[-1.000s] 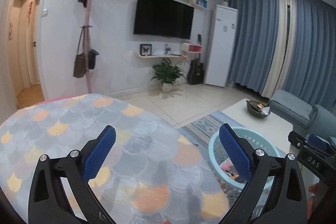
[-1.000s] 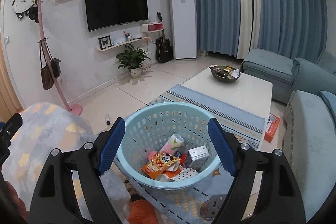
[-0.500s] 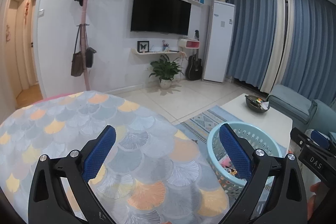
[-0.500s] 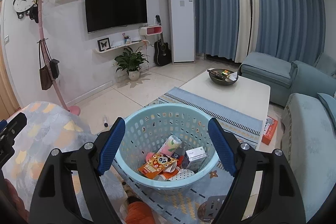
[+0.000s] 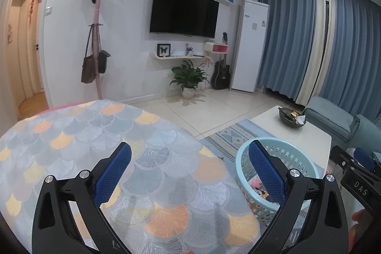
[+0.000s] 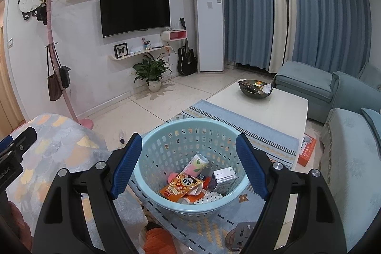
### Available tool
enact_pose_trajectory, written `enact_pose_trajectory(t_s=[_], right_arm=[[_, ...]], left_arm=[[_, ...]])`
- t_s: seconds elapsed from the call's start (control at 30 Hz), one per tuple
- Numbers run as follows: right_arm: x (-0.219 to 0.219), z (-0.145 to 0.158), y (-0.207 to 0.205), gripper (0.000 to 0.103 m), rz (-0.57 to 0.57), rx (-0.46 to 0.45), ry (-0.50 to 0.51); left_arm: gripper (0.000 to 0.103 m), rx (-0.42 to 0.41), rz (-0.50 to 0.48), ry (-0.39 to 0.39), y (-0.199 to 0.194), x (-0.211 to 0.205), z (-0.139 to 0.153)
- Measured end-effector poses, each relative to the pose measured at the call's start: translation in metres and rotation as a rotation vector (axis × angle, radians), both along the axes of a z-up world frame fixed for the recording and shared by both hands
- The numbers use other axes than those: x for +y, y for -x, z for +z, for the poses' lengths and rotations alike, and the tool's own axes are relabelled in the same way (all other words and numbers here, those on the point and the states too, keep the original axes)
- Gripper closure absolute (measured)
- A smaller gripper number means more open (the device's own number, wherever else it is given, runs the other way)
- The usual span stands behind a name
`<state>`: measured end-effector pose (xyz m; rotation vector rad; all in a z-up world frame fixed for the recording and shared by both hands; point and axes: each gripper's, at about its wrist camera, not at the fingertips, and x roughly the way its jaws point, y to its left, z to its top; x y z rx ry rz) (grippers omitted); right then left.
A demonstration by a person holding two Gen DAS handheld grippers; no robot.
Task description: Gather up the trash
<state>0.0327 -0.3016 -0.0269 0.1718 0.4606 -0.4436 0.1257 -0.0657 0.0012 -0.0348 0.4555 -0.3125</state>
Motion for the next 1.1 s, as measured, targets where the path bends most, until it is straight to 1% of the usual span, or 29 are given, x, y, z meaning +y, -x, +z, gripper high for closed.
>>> enact_pose_trajectory(t_s=[1.1], right_arm=[[0.0050, 0.0051, -0.0030, 0.026, 0.019, -0.007, 0.007]], left_arm=[[0.007, 0.010, -0.014, -0.009, -0.0007, -0.0013, -0.0015]])
